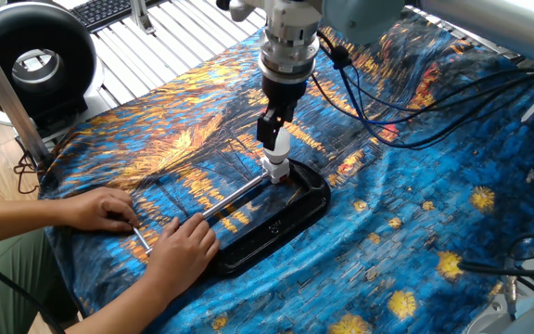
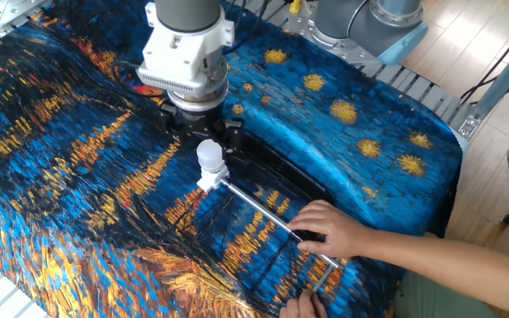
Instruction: Take out the light bulb by rotating it
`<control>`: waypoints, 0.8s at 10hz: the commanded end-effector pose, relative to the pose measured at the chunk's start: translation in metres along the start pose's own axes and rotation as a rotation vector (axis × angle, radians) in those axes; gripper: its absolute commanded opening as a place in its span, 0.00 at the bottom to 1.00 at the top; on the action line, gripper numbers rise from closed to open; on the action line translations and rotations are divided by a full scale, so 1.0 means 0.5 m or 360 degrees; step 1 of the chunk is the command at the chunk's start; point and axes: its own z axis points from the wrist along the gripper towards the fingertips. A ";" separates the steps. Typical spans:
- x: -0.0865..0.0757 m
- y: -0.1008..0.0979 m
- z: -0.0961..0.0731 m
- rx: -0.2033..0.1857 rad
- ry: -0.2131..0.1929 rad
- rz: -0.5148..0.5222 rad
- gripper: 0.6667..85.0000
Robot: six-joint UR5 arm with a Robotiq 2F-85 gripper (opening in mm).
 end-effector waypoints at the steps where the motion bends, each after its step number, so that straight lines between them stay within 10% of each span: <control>1: 0.010 0.032 -0.006 -0.0095 0.0013 -0.0219 0.87; 8: 0.016 0.015 -0.002 -0.0035 0.0009 -0.0691 0.89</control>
